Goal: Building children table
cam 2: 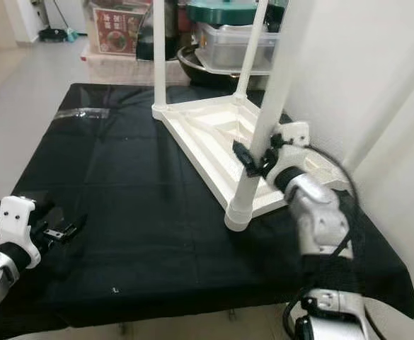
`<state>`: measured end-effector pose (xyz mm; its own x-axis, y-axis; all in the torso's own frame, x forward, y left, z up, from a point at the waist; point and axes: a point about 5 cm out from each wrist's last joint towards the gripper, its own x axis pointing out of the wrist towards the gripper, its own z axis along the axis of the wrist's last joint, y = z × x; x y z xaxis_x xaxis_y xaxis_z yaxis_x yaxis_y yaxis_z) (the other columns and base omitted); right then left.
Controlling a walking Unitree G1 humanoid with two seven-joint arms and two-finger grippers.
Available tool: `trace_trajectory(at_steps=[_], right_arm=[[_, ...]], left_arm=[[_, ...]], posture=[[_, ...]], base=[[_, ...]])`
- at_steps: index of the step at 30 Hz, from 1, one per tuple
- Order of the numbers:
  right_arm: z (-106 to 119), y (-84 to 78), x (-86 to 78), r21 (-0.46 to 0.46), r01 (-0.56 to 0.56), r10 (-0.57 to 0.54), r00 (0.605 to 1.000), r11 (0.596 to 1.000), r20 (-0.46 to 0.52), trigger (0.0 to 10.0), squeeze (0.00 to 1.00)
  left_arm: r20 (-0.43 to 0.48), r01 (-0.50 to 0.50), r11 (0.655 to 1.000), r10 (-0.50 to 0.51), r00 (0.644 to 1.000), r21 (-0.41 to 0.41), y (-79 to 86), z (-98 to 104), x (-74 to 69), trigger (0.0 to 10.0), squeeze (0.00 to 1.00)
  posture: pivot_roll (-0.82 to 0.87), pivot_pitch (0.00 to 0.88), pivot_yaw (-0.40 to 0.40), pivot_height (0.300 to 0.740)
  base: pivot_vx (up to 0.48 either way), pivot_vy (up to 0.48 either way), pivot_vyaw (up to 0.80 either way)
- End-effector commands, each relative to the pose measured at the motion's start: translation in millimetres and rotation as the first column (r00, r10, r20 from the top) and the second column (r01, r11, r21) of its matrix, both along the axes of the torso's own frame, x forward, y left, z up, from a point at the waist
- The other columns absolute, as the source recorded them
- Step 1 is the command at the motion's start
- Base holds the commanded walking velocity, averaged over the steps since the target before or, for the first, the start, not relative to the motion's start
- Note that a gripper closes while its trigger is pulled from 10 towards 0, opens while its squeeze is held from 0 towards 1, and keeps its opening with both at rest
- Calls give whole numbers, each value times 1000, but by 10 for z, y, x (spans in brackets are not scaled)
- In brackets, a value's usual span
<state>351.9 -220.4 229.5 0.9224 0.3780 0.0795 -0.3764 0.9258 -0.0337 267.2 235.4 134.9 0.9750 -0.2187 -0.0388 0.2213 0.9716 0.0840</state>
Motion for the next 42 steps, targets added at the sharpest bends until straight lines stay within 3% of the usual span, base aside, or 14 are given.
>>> trace_trajectory(at_steps=[1, 9, 10, 12, 13, 21, 26, 33, 35, 36, 38, 39, 41, 42], right_arm=[[72, -16, 40, -31, -54, 55, 998, 998, 19, 10000, 0], [164, -53, 98, -98, -221, 223, 975, 970, 14, 10000, 0], [144, -58, 100, -105, -249, 250, 968, 963, 4, 7882, 0], [130, -65, 106, -111, -270, 271, 962, 957, -1, 7882, 0], [109, -71, 110, -104, -292, 293, 956, 951, -9, 0, 0], [-78, -186, 175, -158, -236, 221, 969, 959, -107, 0, 0], [-149, -259, 240, -136, -82, 66, 990, 987, -122, 0, 0], [-283, -133, 260, -64, 138, -145, 982, 988, -120, 0, 0], [-386, -101, 256, -13, 335, -331, 924, 942, -189, 0, 0], [-386, -101, 256, -13, 335, -331, 924, 942, -189, 0, 0], [-506, -90, 201, -7, 532, -518, 822, 847, -237, 0, 0], [-506, -90, 201, -7, 532, -518, 822, 847, -237, 0, 0], [-718, 128, 21, 7, 679, -646, 703, 735, -298, 0, 0], [-718, 128, 21, 7, 679, -646, 703, 735, -298, 0, 0]], left_arm=[[0, 12, 1000, -12, 1000, 15, -6, -10, -10, 10000, 0], [1, 14, 1000, -14, 1000, 17, -14, -26, -39, 10000, 0], [1, 14, 1000, -14, 1000, 17, -13, -27, -41, 10000, 0], [1, 15, 1000, -15, 1000, 18, -12, -28, -41, 10000, 0], [0, 15, 1000, -15, 1000, 19, -11, -32, -42, 10000, 0], [-4, 21, 999, -21, 1000, 25, -7, -46, -45, 10000, 0], [-6, 25, 999, -25, 1000, 24, -7, -54, -38, 10000, 0], [-9, 29, 999, -29, 1000, 21, -11, -63, -38, 10000, 0], [-11, 27, 999, -27, 1000, 22, -2, -67, -38, 10000, 0], [-11, 27, 999, -27, 1000, 22, -2, -67, -38, 10000, 0], [-11, 24, 999, -24, 1000, 22, 0, -69, -38, 10000, 0], [-11, 24, 999, -24, 1000, 22, 0, -69, -38, 10000, 0], [-8, 20, 1000, -20, 1000, 13, -17, -67, -35, 10000, 0], [-8, 20, 1000, -20, 1000, 13, -17, -67, -35, 10000, 0]], posture=[[89, 0, -113, 740], [102, 0, -124, 740], [104, 0, -126, 740], [104, 0, -126, 740], [105, 0, -125, 740], [105, 0, -125, 740], [102, 0, -124, 740], [102, 0, -121, 740], [99, 0, -119, 740], [99, 0, -119, 740], [103, 0, -117, 740], [103, 0, -117, 740], [106, 0, -114, 740], [106, 0, -114, 740]], base=[[0, 0, 0], [0, 0, 0], [0, 0, 0], [0, 0, 0], [0, 0, 0], [0, 0, 0], [0, 0, 0], [0, 0, 0], [0, 0, 0], [0, 0, 0], [0, 0, 0], [0, 0, 0], [0, 0, 0], [0, 0, 0]])
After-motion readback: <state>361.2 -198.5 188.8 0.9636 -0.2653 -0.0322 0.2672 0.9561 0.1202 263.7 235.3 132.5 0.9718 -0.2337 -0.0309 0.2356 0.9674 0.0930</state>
